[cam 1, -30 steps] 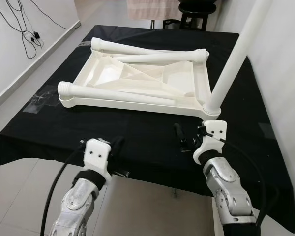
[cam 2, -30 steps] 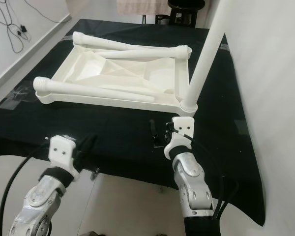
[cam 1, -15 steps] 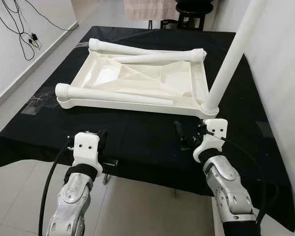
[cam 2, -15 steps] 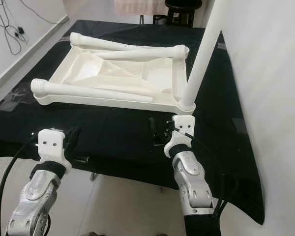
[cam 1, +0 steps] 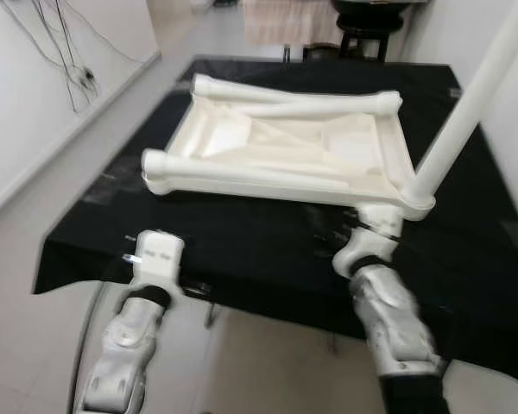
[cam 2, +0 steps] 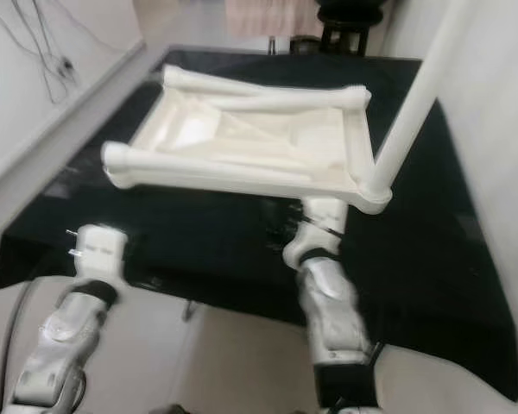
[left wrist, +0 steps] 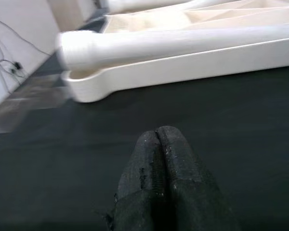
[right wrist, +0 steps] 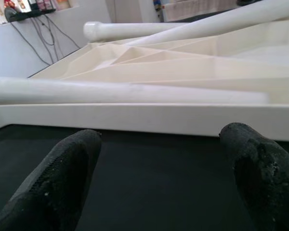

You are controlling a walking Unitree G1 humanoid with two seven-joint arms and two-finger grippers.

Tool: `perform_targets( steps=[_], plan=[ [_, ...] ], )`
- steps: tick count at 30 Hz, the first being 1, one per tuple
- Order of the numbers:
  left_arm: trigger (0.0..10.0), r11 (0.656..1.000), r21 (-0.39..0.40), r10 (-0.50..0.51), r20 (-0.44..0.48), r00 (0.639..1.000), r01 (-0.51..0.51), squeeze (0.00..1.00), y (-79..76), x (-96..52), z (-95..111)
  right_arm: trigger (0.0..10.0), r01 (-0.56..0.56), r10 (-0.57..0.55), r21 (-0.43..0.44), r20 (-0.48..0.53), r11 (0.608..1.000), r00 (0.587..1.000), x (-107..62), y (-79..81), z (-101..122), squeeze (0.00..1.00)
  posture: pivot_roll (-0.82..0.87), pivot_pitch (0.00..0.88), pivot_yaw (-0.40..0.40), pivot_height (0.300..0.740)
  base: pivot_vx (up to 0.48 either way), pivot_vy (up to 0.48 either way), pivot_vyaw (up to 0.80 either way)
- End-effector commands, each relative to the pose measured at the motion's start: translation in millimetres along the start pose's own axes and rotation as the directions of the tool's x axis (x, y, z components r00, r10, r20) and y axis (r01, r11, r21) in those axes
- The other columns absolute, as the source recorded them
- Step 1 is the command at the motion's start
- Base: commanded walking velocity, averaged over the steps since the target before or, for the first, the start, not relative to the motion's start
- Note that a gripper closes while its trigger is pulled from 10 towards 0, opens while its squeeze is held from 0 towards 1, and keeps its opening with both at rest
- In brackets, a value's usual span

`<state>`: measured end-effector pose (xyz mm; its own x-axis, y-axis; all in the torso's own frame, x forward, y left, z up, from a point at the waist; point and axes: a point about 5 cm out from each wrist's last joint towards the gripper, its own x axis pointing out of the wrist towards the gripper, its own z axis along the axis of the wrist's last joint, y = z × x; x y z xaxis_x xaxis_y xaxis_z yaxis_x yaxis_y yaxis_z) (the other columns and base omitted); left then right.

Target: Building children table

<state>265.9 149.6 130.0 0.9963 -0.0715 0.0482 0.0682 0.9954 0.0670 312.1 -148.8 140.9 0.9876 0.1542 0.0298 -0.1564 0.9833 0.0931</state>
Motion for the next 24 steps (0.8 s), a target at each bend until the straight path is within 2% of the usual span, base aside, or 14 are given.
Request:
perform_targets(
  steps=[1, 16, 20, 24],
  plan=[
    [10.0, 1.0, 0.004, -0.003, -0.03, 1.0, 0.003, 0.0, -1.2, -1.0, -6.3, 10.0, 0.019, -0.019, 0.004, -0.009, 1.0, 1.0, -1.6, -5.7, -4.6, 0.0, 0.05, 0.101, 0.033, 0.74, 0.0, 0.48, 0.0],
    [10.0, 1.0, 0.008, -0.01, -0.03, 1.0, 0.01, 0.0, -2.2, 1.0, -6.4, 10.0, 0.012, -0.012, 0.004, -0.007, 1.0, 1.0, 0.7, -6.4, -4.9, 0.0, 0.05, 0.102, 0.033, 0.74, 0.0, 0.48, 0.0],
    [10.0, 1.0, 0.015, -0.01, -0.02, 1.0, 0.01, 0.0, -1.7, 3.0, -4.6, 10.0, 0.016, -0.016, -0.025, 0.011, 1.0, 1.0, 3.9, -7.7, -1.0, 0.0, 0.05, 0.098, 0.032, 0.74, 0.0, 0.48, 0.0],
    [10.0, 1.0, 0.018, -0.006, -0.008, 1.0, 0.006, 0.0, -1.3, 5.4, -1.4, 10.0, 0.012, -0.011, -0.057, 0.027, 0.998, 1.0, 6.0, -6.3, 2.9, 0.0, 0.05, 0.095, 0.032, 0.74, 0.0, 0.146, 0.0]
  ],
)
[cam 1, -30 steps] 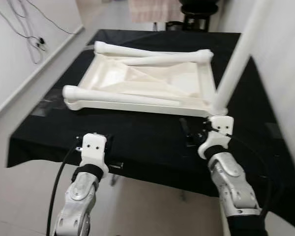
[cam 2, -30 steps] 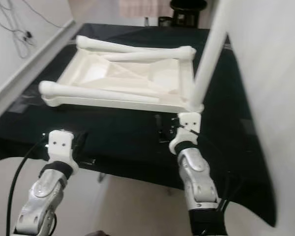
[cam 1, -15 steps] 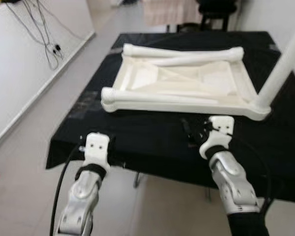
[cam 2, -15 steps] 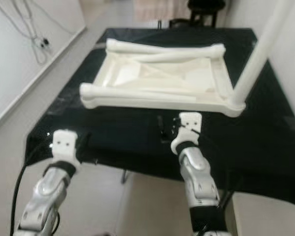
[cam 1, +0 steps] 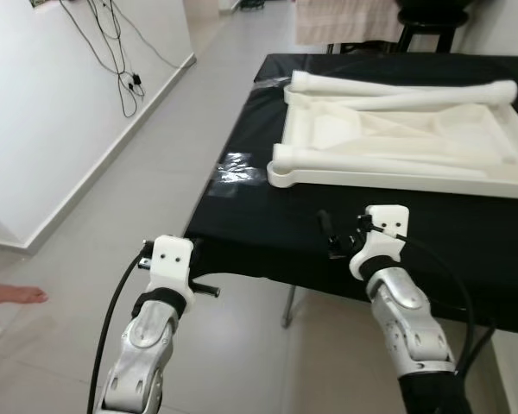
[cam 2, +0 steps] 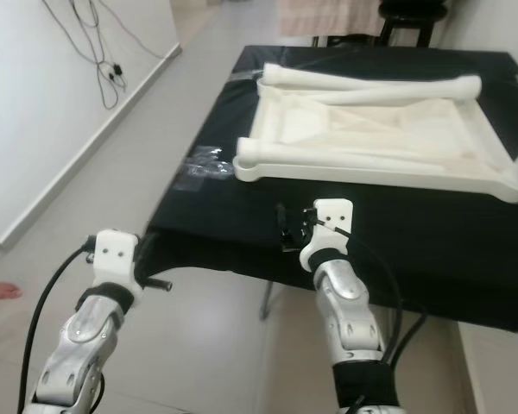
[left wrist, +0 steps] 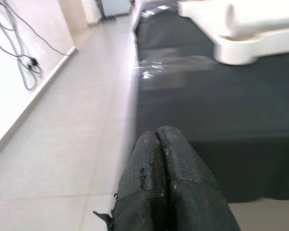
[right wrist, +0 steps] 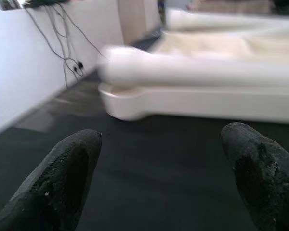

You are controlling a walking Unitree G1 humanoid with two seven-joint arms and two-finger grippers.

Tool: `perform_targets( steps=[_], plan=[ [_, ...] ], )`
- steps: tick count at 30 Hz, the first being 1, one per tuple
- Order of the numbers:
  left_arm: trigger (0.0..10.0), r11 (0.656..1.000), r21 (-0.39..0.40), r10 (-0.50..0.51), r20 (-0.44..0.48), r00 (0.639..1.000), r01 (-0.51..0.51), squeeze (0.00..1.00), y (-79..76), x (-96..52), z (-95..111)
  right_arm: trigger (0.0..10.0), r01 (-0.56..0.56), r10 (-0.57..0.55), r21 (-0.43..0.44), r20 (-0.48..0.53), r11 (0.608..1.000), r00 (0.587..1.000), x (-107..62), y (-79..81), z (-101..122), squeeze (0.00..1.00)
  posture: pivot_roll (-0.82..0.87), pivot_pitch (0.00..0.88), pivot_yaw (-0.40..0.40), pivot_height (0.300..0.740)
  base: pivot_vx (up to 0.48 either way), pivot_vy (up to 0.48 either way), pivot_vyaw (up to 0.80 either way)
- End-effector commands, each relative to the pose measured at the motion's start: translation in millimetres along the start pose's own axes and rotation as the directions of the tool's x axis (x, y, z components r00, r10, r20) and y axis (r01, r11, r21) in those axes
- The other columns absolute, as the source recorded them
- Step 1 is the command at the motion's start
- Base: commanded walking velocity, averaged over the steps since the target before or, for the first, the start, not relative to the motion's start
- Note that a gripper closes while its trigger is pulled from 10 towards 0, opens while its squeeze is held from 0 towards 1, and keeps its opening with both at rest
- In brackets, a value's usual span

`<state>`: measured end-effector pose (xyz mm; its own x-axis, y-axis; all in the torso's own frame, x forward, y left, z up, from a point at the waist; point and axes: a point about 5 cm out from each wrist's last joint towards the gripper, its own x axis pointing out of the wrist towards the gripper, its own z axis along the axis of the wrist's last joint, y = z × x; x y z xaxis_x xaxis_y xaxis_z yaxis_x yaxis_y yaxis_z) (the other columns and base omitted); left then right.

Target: Building children table

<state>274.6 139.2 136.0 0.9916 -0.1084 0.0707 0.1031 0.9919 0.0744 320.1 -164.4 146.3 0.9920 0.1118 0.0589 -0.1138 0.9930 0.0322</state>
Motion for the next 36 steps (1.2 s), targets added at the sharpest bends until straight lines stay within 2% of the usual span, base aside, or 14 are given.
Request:
perform_targets(
  steps=[1, 10, 18, 36],
  plan=[
    [10.0, 0.999, 0.015, 0.032, -0.03, 0.999, -0.032, 0.0, 8.2, -3.9, -7, 10.0, -0.029, 0.029, 0.001, -0.005, 1.0, 1.0, 0.2, 10.4, -3, 0.0, 0.05, 0.091, 0.031, 0.74, 0.0, 0.0, 0.0],
    [10.0, 0.996, 0.071, 0.052, 0.014, 0.999, -0.052, 0.0, 7.3, 6.0, 6, 10.0, -0.036, 0.036, -0.022, 0.008, 0.999, 0.999, 3.3, 12.6, 0, 0.0, 0.04, 0.082, 0.03, 0.74, 0.0, 0.0, 0.0],
    [10.0, 0.993, 0.087, 0.072, 0.062, 0.995, -0.077, 0.0, 6.8, 13.2, 17, 10.0, -0.037, 0.039, -0.044, 0.03, 0.998, 0.999, 6.9, 14.1, 6, 0.0, 0.04, 0.082, 0.027, 0.74, 0.0, 0.0, 0.0],
    [10.0, 0.994, 0.097, 0.042, 0.069, 0.997, -0.049, 0.0, 5.3, 16.1, 19, 10.0, -0.025, 0.028, -0.05, 0.049, 0.998, 0.998, 11.5, 16.6, 12, 0.0, 0.04, 0.106, 0.033, 0.74, 0.0, 0.0, 0.0]
  ],
)
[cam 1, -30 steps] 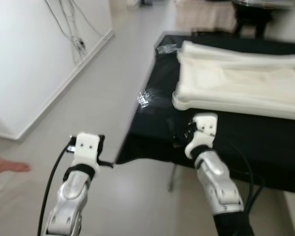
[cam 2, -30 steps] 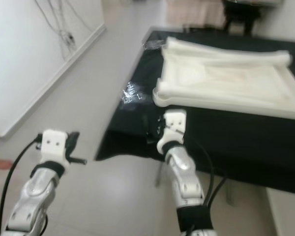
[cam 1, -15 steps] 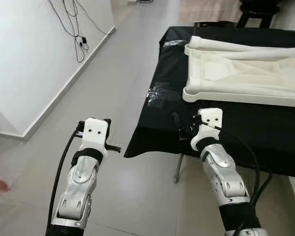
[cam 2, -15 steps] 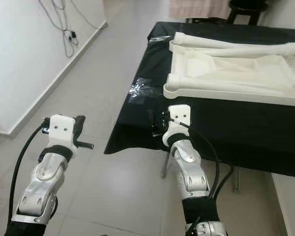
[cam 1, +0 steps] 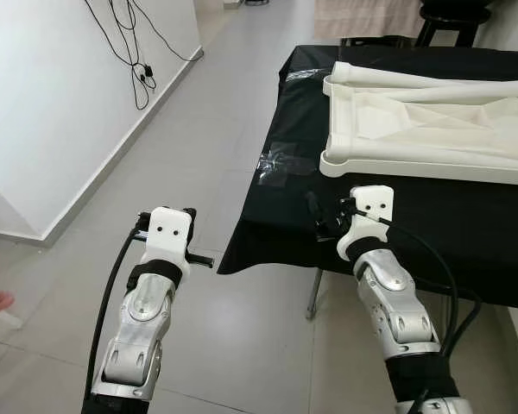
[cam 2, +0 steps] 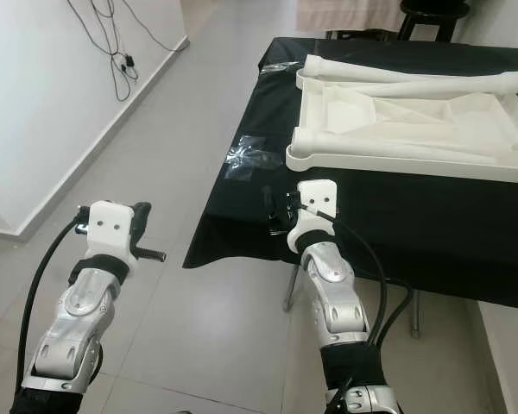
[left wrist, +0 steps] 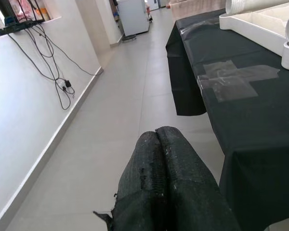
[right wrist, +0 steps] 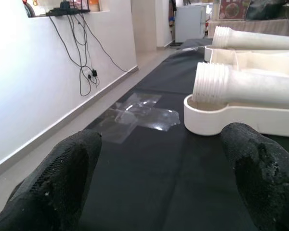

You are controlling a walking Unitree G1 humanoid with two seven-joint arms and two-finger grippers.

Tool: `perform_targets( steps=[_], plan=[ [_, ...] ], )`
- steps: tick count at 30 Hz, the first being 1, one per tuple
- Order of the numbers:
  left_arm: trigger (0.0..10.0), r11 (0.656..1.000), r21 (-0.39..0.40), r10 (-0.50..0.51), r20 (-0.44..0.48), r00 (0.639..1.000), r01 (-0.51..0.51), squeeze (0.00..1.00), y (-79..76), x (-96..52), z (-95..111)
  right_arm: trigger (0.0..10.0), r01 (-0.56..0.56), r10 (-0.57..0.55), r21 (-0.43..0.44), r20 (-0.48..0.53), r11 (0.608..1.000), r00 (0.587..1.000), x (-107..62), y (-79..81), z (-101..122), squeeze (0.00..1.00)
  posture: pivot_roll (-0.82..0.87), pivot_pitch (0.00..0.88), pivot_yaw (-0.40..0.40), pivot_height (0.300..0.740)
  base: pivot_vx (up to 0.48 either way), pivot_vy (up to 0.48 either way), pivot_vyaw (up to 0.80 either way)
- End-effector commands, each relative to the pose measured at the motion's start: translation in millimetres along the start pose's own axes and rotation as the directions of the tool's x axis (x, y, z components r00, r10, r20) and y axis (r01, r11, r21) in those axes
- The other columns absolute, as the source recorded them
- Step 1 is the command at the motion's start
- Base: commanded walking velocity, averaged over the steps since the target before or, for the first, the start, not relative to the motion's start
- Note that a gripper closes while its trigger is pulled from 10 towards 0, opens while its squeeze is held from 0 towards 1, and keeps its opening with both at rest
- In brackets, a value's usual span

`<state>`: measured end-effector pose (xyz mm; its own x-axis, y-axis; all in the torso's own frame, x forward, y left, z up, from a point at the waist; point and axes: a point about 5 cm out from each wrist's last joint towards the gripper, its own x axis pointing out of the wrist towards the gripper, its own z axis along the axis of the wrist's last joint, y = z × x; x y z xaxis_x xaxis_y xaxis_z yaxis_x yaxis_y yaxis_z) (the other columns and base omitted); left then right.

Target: Building children table

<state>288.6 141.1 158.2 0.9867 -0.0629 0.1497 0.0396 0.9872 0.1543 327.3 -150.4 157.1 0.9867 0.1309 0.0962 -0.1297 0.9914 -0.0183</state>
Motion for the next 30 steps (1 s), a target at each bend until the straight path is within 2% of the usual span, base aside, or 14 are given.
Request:
perform_targets(
  steps=[1, 6, 10, 13, 22, 30],
  plan=[
    [10.0, 1.0, 0.017, -0.014, -0.004, 1.0, 0.014, 0.0, -0.1, 2.1, -2, 10.0, -0.003, 0.003, -0.001, 0.015, 1.0, 1.0, 4.4, 2.8, 3, 0.0, 0.04, 0.107, 0.034, 0.74, 0.0, 0.0, 0.0],
    [10.0, 1.0, 0.018, -0.016, 0.0, 1.0, 0.016, 0.0, 1.6, 5.4, 0, 10.0, 0.002, -0.002, -0.005, 0.022, 1.0, 1.0, 7.0, 2.0, 5, 0.0, 0.03, 0.117, 0.042, 0.74, 0.0, 0.0, 0.0],
    [10.0, 1.0, -0.021, -0.004, 0.011, 1.0, 0.004, 0.0, 11.9, 16.9, 7, 10.0, 0.013, -0.012, -0.018, 0.049, 1.0, 0.999, 12.4, 1.2, 12, 0.0, 0.02, 0.093, 0.062, 0.74, 0.0, 0.0, 0.0],
    [10.0, 1.0, -0.013, -0.002, 0.019, 1.0, 0.003, 0.0, 14.6, 21.1, 9, 10.0, 0.023, -0.021, -0.022, 0.072, 1.0, 0.997, 14.8, 0.0, 18, 0.0, 0.02, 0.086, 0.075, 0.74, 0.0, 0.0, 0.0],
    [10.0, 0.994, -0.09, -0.066, 0.009, 0.998, 0.067, 0.0, 1.6, 9.3, 7, 10.0, 0.058, -0.057, -0.01, 0.086, 0.998, 0.995, 8.2, -10.9, 24, 0.0, 0.04, 0.103, 0.081, 0.74, 0.0, 0.0, 0.0],
    [10.0, 0.992, -0.1, -0.079, 0.035, 0.996, 0.083, 0.0, 3.5, 10.7, 12, 10.0, 0.016, -0.016, 0.001, 0.128, 1.0, 0.992, 9.8, -9.1, 36, 0.0, 0.04, 0.113, 0.065, 0.74, 0.0, 0.0, -0.73]
  ],
)
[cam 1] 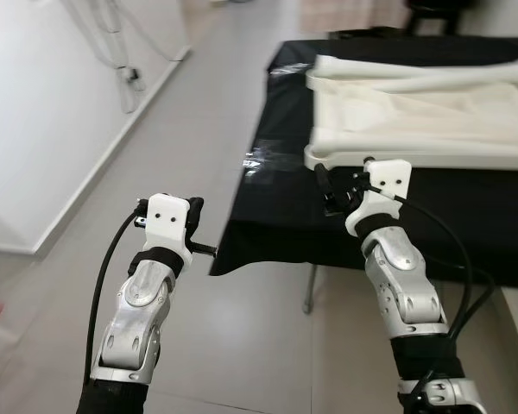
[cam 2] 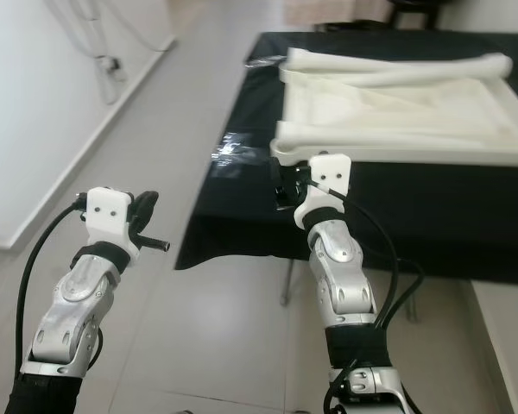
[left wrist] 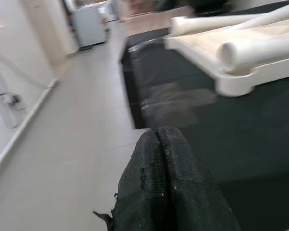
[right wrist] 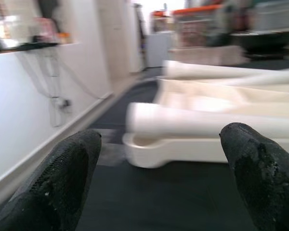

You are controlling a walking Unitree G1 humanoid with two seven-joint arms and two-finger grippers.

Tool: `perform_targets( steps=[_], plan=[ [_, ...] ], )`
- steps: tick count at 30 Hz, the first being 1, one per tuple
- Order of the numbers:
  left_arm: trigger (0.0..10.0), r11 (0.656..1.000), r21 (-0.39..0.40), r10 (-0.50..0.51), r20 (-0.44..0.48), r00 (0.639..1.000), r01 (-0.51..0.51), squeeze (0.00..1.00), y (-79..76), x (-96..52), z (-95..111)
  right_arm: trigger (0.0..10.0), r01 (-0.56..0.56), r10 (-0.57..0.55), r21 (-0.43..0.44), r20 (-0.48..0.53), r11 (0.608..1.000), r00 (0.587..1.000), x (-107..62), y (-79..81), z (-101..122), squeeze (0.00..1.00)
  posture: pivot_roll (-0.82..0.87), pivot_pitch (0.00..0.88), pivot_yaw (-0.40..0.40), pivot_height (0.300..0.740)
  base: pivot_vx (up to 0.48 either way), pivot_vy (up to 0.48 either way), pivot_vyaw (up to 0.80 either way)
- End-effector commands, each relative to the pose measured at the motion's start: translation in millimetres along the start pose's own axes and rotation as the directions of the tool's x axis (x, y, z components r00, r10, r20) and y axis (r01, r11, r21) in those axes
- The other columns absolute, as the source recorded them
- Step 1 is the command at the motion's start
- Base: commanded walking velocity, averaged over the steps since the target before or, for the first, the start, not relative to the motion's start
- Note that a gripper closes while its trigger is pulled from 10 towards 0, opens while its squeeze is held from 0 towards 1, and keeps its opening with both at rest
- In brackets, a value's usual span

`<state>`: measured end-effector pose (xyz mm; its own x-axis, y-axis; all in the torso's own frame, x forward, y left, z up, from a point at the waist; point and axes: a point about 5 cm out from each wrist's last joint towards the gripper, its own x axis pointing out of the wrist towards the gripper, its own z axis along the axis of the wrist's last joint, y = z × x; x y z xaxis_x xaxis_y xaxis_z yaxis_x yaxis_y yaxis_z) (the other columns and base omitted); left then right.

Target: Building children table

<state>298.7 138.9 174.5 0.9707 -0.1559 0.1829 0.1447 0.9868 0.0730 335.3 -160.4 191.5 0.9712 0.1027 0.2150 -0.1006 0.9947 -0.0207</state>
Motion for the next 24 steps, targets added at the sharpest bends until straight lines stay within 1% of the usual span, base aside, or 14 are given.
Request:
perform_targets(
  steps=[1, 2, 5, 7, 9, 10, 13, 15, 19, 22, 24],
  plan=[
    [10.0, 1.0, -0.005, 0.01, -0.009, 1.0, -0.01, 0.0, 3.6, -1.2, -1, 10.0, -0.028, 0.028, 0.008, 0.006, 1.0, 1.0, 1.5, 4.8, 4, 0.0, 0.04, 0.111, 0.059, 0.74, 0.0, 0.0, 0.0],
    [10.0, 1.0, -0.008, 0.012, -0.003, 1.0, -0.012, 0.0, 4.3, -0.2, -1, 10.0, -0.043, 0.043, 0.009, 0.009, 0.999, 0.999, 2.6, 7.1, 5, 0.0, 0.04, 0.108, 0.052, 0.74, 0.0, 0.0, -0.8],
    [10.0, 1.0, -0.012, 0.019, 0.005, 1.0, -0.019, 0.0, 6.0, 1.6, 1, 10.0, -0.049, 0.049, 0.021, 0.022, 0.999, 0.999, 4.4, 9.8, 7, 0.0, 0.03, 0.103, 0.048, 0.74, 0.0, 0.0, 0.0],
    [10.0, 1.0, -0.018, 0.022, 0.013, 1.0, -0.022, 0.0, 7.7, 2.4, 3, 10.0, -0.062, 0.062, 0.005, 0.023, 0.998, 0.998, 5.7, 12.4, 9, 0.0, 0.03, 0.097, 0.044, 0.74, 0.0, 0.0, 0.0],
    [10.0, 1.0, -0.021, 0.023, 0.016, 1.0, -0.022, 0.0, 8.1, 2.6, 4, 10.0, -0.063, 0.063, 0.005, 0.023, 0.998, 0.998, 5.8, 12.7, 9, 0.0, 0.03, 0.097, 0.044, 0.74, 0.0, 0.0, -0.8],
    [10.0, 0.999, -0.024, 0.022, 0.019, 1.0, -0.021, 0.0, 8.2, 2.8, 5, 10.0, -0.061, 0.061, 0.021, 0.024, 0.998, 0.998, 6.0, 12.3, 10, 0.0, 0.03, 0.096, 0.039, 0.74, 0.0, 0.0, -0.8],
    [10.0, 0.999, -0.032, 0.014, 0.027, 1.0, -0.013, 0.0, 7.2, 3.2, 7, 10.0, -0.052, 0.052, 0.021, 0.024, 0.998, 0.998, 6.5, 10.7, 11, 0.0, 0.03, 0.096, 0.039, 0.74, 0.244, 0.0, 0.0],
    [10.0, 0.999, -0.036, -0.003, 0.038, 0.999, 0.004, 0.0, 4.8, 5.7, 9, 10.0, -0.059, 0.058, 0.026, 0.021, 0.998, 0.998, 7.6, 12.0, 10, 0.0, 0.03, 0.085, 0.035, 0.74, 0.247, 0.0, -0.8],
    [10.0, 0.999, -0.042, -0.023, 0.053, 0.998, 0.025, 0.0, 1.2, 8.1, 12, 10.0, -0.071, 0.07, 0.011, 0.017, 0.997, 0.997, 9.1, 15.5, 10, 0.0, 0.03, 0.075, 0.031, 0.74, 0.26, 0.0, 0.0],
    [10.0, 0.998, -0.046, -0.033, 0.06, 0.998, 0.036, 0.0, -0.7, 8.6, 14, 10.0, -0.083, 0.083, 0.029, 0.018, 0.996, 0.996, 9.6, 18.0, 10, 0.0, 0.03, 0.071, 0.027, 0.74, 0.29, 0.0, -0.8],
    [10.0, 0.998, -0.048, -0.037, 0.062, 0.997, 0.04, 0.0, -1.4, 9.2, 14, 10.0, -0.083, 0.083, 0.032, 0.017, 0.996, 0.996, 10.2, 18.6, 10, 0.0, 0.03, 0.071, 0.027, 0.74, 0.3, 0.0, 0.0]
  ],
)
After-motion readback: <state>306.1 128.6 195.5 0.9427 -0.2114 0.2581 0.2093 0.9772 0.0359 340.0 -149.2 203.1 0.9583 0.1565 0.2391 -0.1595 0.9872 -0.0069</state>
